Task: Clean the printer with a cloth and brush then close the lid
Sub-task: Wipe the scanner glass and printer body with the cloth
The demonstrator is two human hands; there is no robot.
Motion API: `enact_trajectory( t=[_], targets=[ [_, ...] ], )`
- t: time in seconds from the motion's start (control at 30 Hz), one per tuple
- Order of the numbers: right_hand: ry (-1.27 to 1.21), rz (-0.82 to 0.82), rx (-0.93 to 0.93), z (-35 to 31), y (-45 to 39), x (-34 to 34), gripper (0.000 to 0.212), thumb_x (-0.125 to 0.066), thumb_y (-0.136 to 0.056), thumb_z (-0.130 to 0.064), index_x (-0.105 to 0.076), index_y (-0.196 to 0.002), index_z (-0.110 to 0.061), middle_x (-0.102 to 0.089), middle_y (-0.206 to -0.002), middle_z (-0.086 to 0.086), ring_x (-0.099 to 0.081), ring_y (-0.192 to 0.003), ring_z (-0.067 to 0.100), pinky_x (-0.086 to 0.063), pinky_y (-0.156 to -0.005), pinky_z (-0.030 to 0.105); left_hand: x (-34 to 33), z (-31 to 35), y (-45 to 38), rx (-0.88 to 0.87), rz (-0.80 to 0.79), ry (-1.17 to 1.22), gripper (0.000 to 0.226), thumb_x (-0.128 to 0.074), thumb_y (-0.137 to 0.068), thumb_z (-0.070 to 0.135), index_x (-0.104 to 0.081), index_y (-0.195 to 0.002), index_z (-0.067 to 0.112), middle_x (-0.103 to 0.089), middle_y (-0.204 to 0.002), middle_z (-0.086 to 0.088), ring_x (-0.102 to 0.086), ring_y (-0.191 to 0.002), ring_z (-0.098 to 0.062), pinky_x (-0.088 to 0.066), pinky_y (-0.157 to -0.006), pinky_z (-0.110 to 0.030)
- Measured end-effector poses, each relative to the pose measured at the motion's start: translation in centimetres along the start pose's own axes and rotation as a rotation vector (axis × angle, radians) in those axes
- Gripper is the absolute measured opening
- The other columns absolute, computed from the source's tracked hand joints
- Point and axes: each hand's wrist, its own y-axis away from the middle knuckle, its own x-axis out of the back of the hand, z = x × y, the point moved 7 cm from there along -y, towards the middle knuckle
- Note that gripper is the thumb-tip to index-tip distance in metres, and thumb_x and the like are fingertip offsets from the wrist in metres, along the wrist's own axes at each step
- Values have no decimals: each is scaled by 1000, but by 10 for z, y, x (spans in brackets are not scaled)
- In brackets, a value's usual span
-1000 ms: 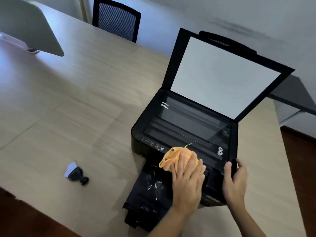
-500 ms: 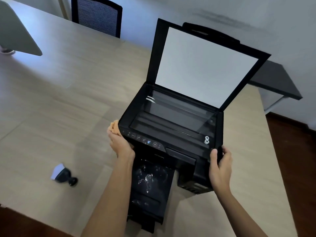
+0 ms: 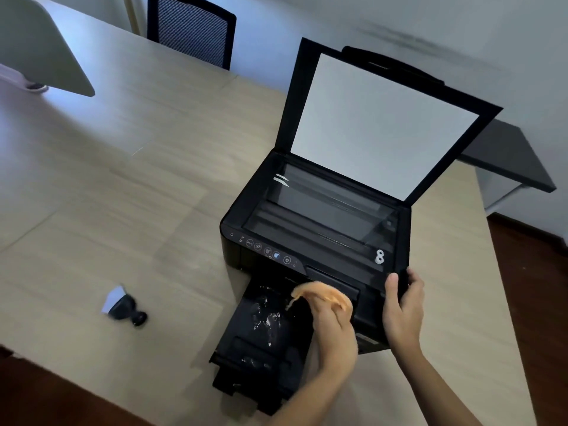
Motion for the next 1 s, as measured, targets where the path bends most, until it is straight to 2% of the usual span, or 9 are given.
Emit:
enact_trajectory(
  t=[0.07,0.13,0.2,0.33,0.47,0.6,0.77,0.87,1.0],
  targets=[
    [-8,-5,6,-1,0,-1,63,-39,-90,-53,-33,-140,-16,-40,-145,6,-38,-134,22,-32,-110,39,-2,-8,11,8,-140,-173,41,-36,-93,17,-43,-134,16,-58,-127,-4,-58,-114,-19,-45,-101,-31],
    [-10,-6,4,0,-1,0,59,-41,-93,-49,-32,-141,-17,-39,-146,6,-38,-134,21,-31,-108,35,-2,-9,13,90,-244,-182,28,-33,-95,30,-59,-101,26,-63,-102,2,-61,-98,-15,-48,-88,-33],
    [-17,-8,-6,1,-1,-1,58,-40,-94,-49,-31,-142,-18,-39,-146,5,-37,-134,21,-31,-109,35,-1,-14,11,178,-293,-123,35,-27,-96,42,-56,-77,34,-61,-94,4,-58,-90,-7,-45,-84,-31],
    [-21,-5,-23,4,-2,-2,64,-38,-89,-58,-32,-141,-20,-41,-145,4,-40,-133,20,-33,-111,41,-10,-42,3,328,-295,-4,39,-24,-96,50,-52,-73,37,-62,-108,-12,-59,-106,-23,-46,-92,-34],
    [-34,-10,-28,5,-2,-2,67,-36,-86,-62,-33,-140,-21,-43,-144,3,-41,-133,20,-33,-112,43,-11,-55,-4,374,-253,44,34,-28,-100,37,-49,-74,35,-55,-94,6,-48,-98,-13,-35,-89,-24],
    [-41,-24,-34,4,0,-2,65,-36,-87,-61,-31,-140,-24,-42,-146,2,-39,-134,19,-32,-112,40,-14,-55,-3,338,-288,39,34,-33,-95,41,-53,-67,40,-58,-87,8,-56,-88,-11,-43,-91,-32],
    [-52,-33,-55,5,0,-2,64,-36,-87,-62,-31,-140,-26,-42,-146,0,-41,-133,20,-33,-112,43,-17,-58,3,339,-314,93,18,-35,-88,51,-52,-87,45,-51,-85,10,-50,-84,-10,-39,-77,-25],
    [-59,-41,-58,5,3,-3,65,-36,-87,-62,-30,-141,-26,-41,-148,-1,-41,-134,19,-33,-112,43,-15,-70,-2,407,-309,68,30,-32,-94,51,-49,-114,39,-56,-106,11,-52,-110,-14,-37,-96,-31],
    [-57,-45,-52,2,4,-2,66,-35,-87,-63,-29,-142,-26,-40,-149,-1,-39,-135,20,-32,-113,44,-17,-56,-7,505,-271,96,42,-29,-99,37,-48,-134,21,-52,-136,-6,-48,-128,-25,-32,-112,-36]
  ],
)
